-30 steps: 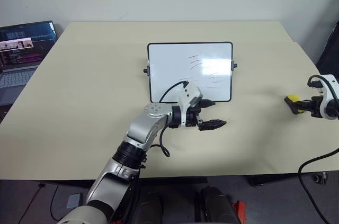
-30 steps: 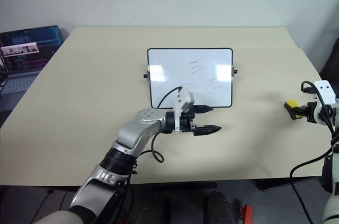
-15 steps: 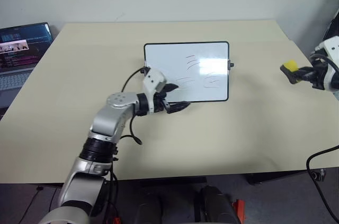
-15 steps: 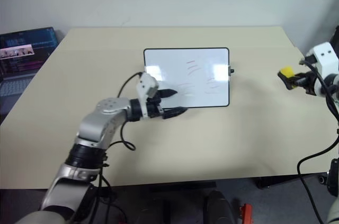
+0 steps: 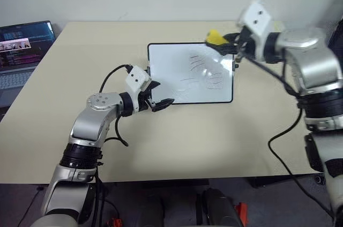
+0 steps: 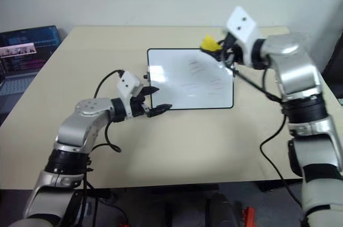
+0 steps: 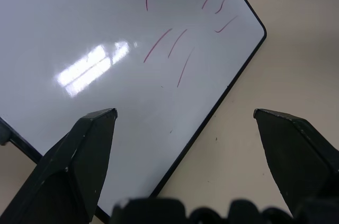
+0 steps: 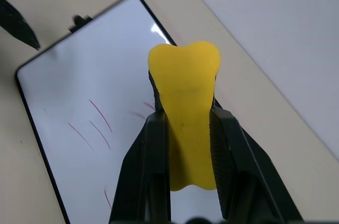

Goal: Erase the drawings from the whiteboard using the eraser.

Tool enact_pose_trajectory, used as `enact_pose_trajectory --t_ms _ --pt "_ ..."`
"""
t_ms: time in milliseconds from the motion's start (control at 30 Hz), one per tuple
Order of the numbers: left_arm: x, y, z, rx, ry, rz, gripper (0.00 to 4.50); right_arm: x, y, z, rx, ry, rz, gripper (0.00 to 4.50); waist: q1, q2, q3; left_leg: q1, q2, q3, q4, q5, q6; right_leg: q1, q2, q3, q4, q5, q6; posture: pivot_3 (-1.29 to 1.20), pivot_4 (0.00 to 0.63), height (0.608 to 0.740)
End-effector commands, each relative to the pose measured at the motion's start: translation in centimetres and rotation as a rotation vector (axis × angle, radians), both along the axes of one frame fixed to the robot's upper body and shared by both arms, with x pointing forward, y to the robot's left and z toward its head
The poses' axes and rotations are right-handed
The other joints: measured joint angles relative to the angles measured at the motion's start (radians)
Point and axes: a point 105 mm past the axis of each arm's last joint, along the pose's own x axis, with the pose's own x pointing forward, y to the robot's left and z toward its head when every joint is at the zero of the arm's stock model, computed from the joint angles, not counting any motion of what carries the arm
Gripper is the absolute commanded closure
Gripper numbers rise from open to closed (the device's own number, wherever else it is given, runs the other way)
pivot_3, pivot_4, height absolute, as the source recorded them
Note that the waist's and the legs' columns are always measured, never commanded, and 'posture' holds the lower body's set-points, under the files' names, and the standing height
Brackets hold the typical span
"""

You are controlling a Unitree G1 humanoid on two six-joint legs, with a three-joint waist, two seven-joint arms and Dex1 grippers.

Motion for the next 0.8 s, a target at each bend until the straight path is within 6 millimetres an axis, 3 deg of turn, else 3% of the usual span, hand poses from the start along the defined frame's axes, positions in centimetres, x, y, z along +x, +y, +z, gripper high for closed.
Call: enact_pose_trajectory --t_ms 33,233,500,800 --pt "-0.3 0.4 2.1 0.003 -0.077 0.016 0.00 0.8 2.1 0.6 -0.105 -0.161 0.033 3.82 0.000 0.000 0.000 0.000 0.000 0.000 0.000 0.000 0.000 0.000 0.000 0.000 0.000 0.000 0.000 0.00 0.150 0.740" --pt "-0.9 -0.1 2.5 0.010 -0.085 0.006 0.00 2.4 4.1 -0.5 -0.187 -0.213 0.067 3.82 -0.002 0.000 0.000 0.000 0.000 0.000 0.000 0.000 0.000 -0.001 0.000 0.000 0.002 0.000 0.000 0.00 0.150 0.740" --pt "-1.6 -0.4 1.6 0.038 -0.053 -0.003 0.00 4.7 4.8 -1.5 -0.363 -0.227 0.029 3.82 -0.007 0.000 0.000 0.001 0.000 0.000 0.000 0.000 0.000 -0.002 0.000 0.000 0.003 0.000 0.000 0.00 0.150 0.740" --pt "-1.7 -0.5 1.5 0.028 -0.042 0.005 0.00 6.1 4.5 -1.9 -0.421 -0.250 -0.034 3.83 -0.008 0.000 0.000 0.000 0.000 0.000 -0.001 0.000 0.000 -0.002 0.000 0.000 0.003 0.000 -0.001 0.00 0.150 0.740"
